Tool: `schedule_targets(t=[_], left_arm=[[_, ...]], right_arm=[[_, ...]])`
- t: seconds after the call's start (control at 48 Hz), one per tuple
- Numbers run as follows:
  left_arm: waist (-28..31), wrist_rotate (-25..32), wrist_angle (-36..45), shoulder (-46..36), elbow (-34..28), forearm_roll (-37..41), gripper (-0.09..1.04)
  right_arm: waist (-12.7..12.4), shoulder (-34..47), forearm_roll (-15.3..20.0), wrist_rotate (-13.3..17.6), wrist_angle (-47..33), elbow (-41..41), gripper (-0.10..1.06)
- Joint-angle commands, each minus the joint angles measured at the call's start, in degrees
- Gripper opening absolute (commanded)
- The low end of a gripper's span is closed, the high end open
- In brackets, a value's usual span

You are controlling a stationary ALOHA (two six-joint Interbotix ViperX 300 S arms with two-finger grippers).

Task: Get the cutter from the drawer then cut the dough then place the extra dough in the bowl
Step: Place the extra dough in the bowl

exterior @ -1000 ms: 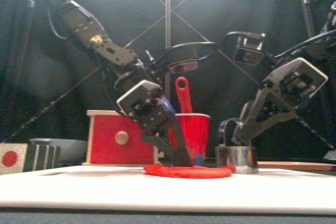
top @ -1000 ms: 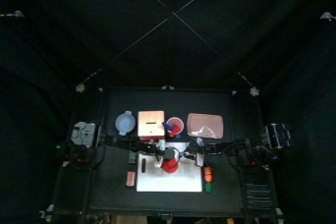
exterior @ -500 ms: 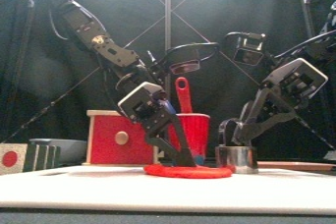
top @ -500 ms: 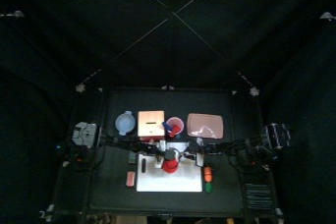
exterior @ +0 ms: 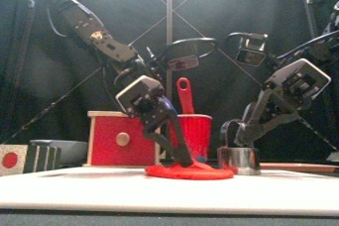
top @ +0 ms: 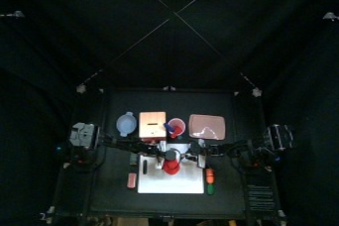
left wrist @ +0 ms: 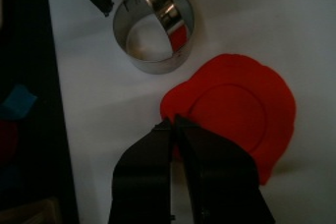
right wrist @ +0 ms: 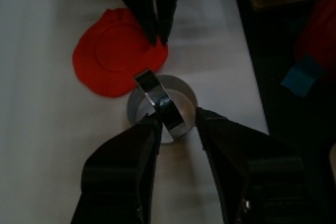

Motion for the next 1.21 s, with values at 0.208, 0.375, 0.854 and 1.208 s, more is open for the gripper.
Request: schedule_targets(t=[0.208,0.375,0.854,1.208], left_arm=[[0.3,0.0,-0.3,-9.9,2.6,0.2,0.45],[0.7,-0.1,-0.2,-14.7,5.3,0.1,0.45],[1.0,-0.2,-1.1,-30.8,14.2,-0.9,0.45],[4.7,-0.2,-1.2,-45.6,21.5,-1.0,0.45]], right_arm=[[-0.1,-0.9,0.0,0.1,0.3,-0.5,0.73],[-0.1,-1.1,0.1,0.1,0.8,-0.6,0.73],[-0.5,-1.4,-0.2,0.1,1.4,-0.8,0.73],[-0.6,-1.3,-0.3,0.1,1.4,-0.8,0.73]])
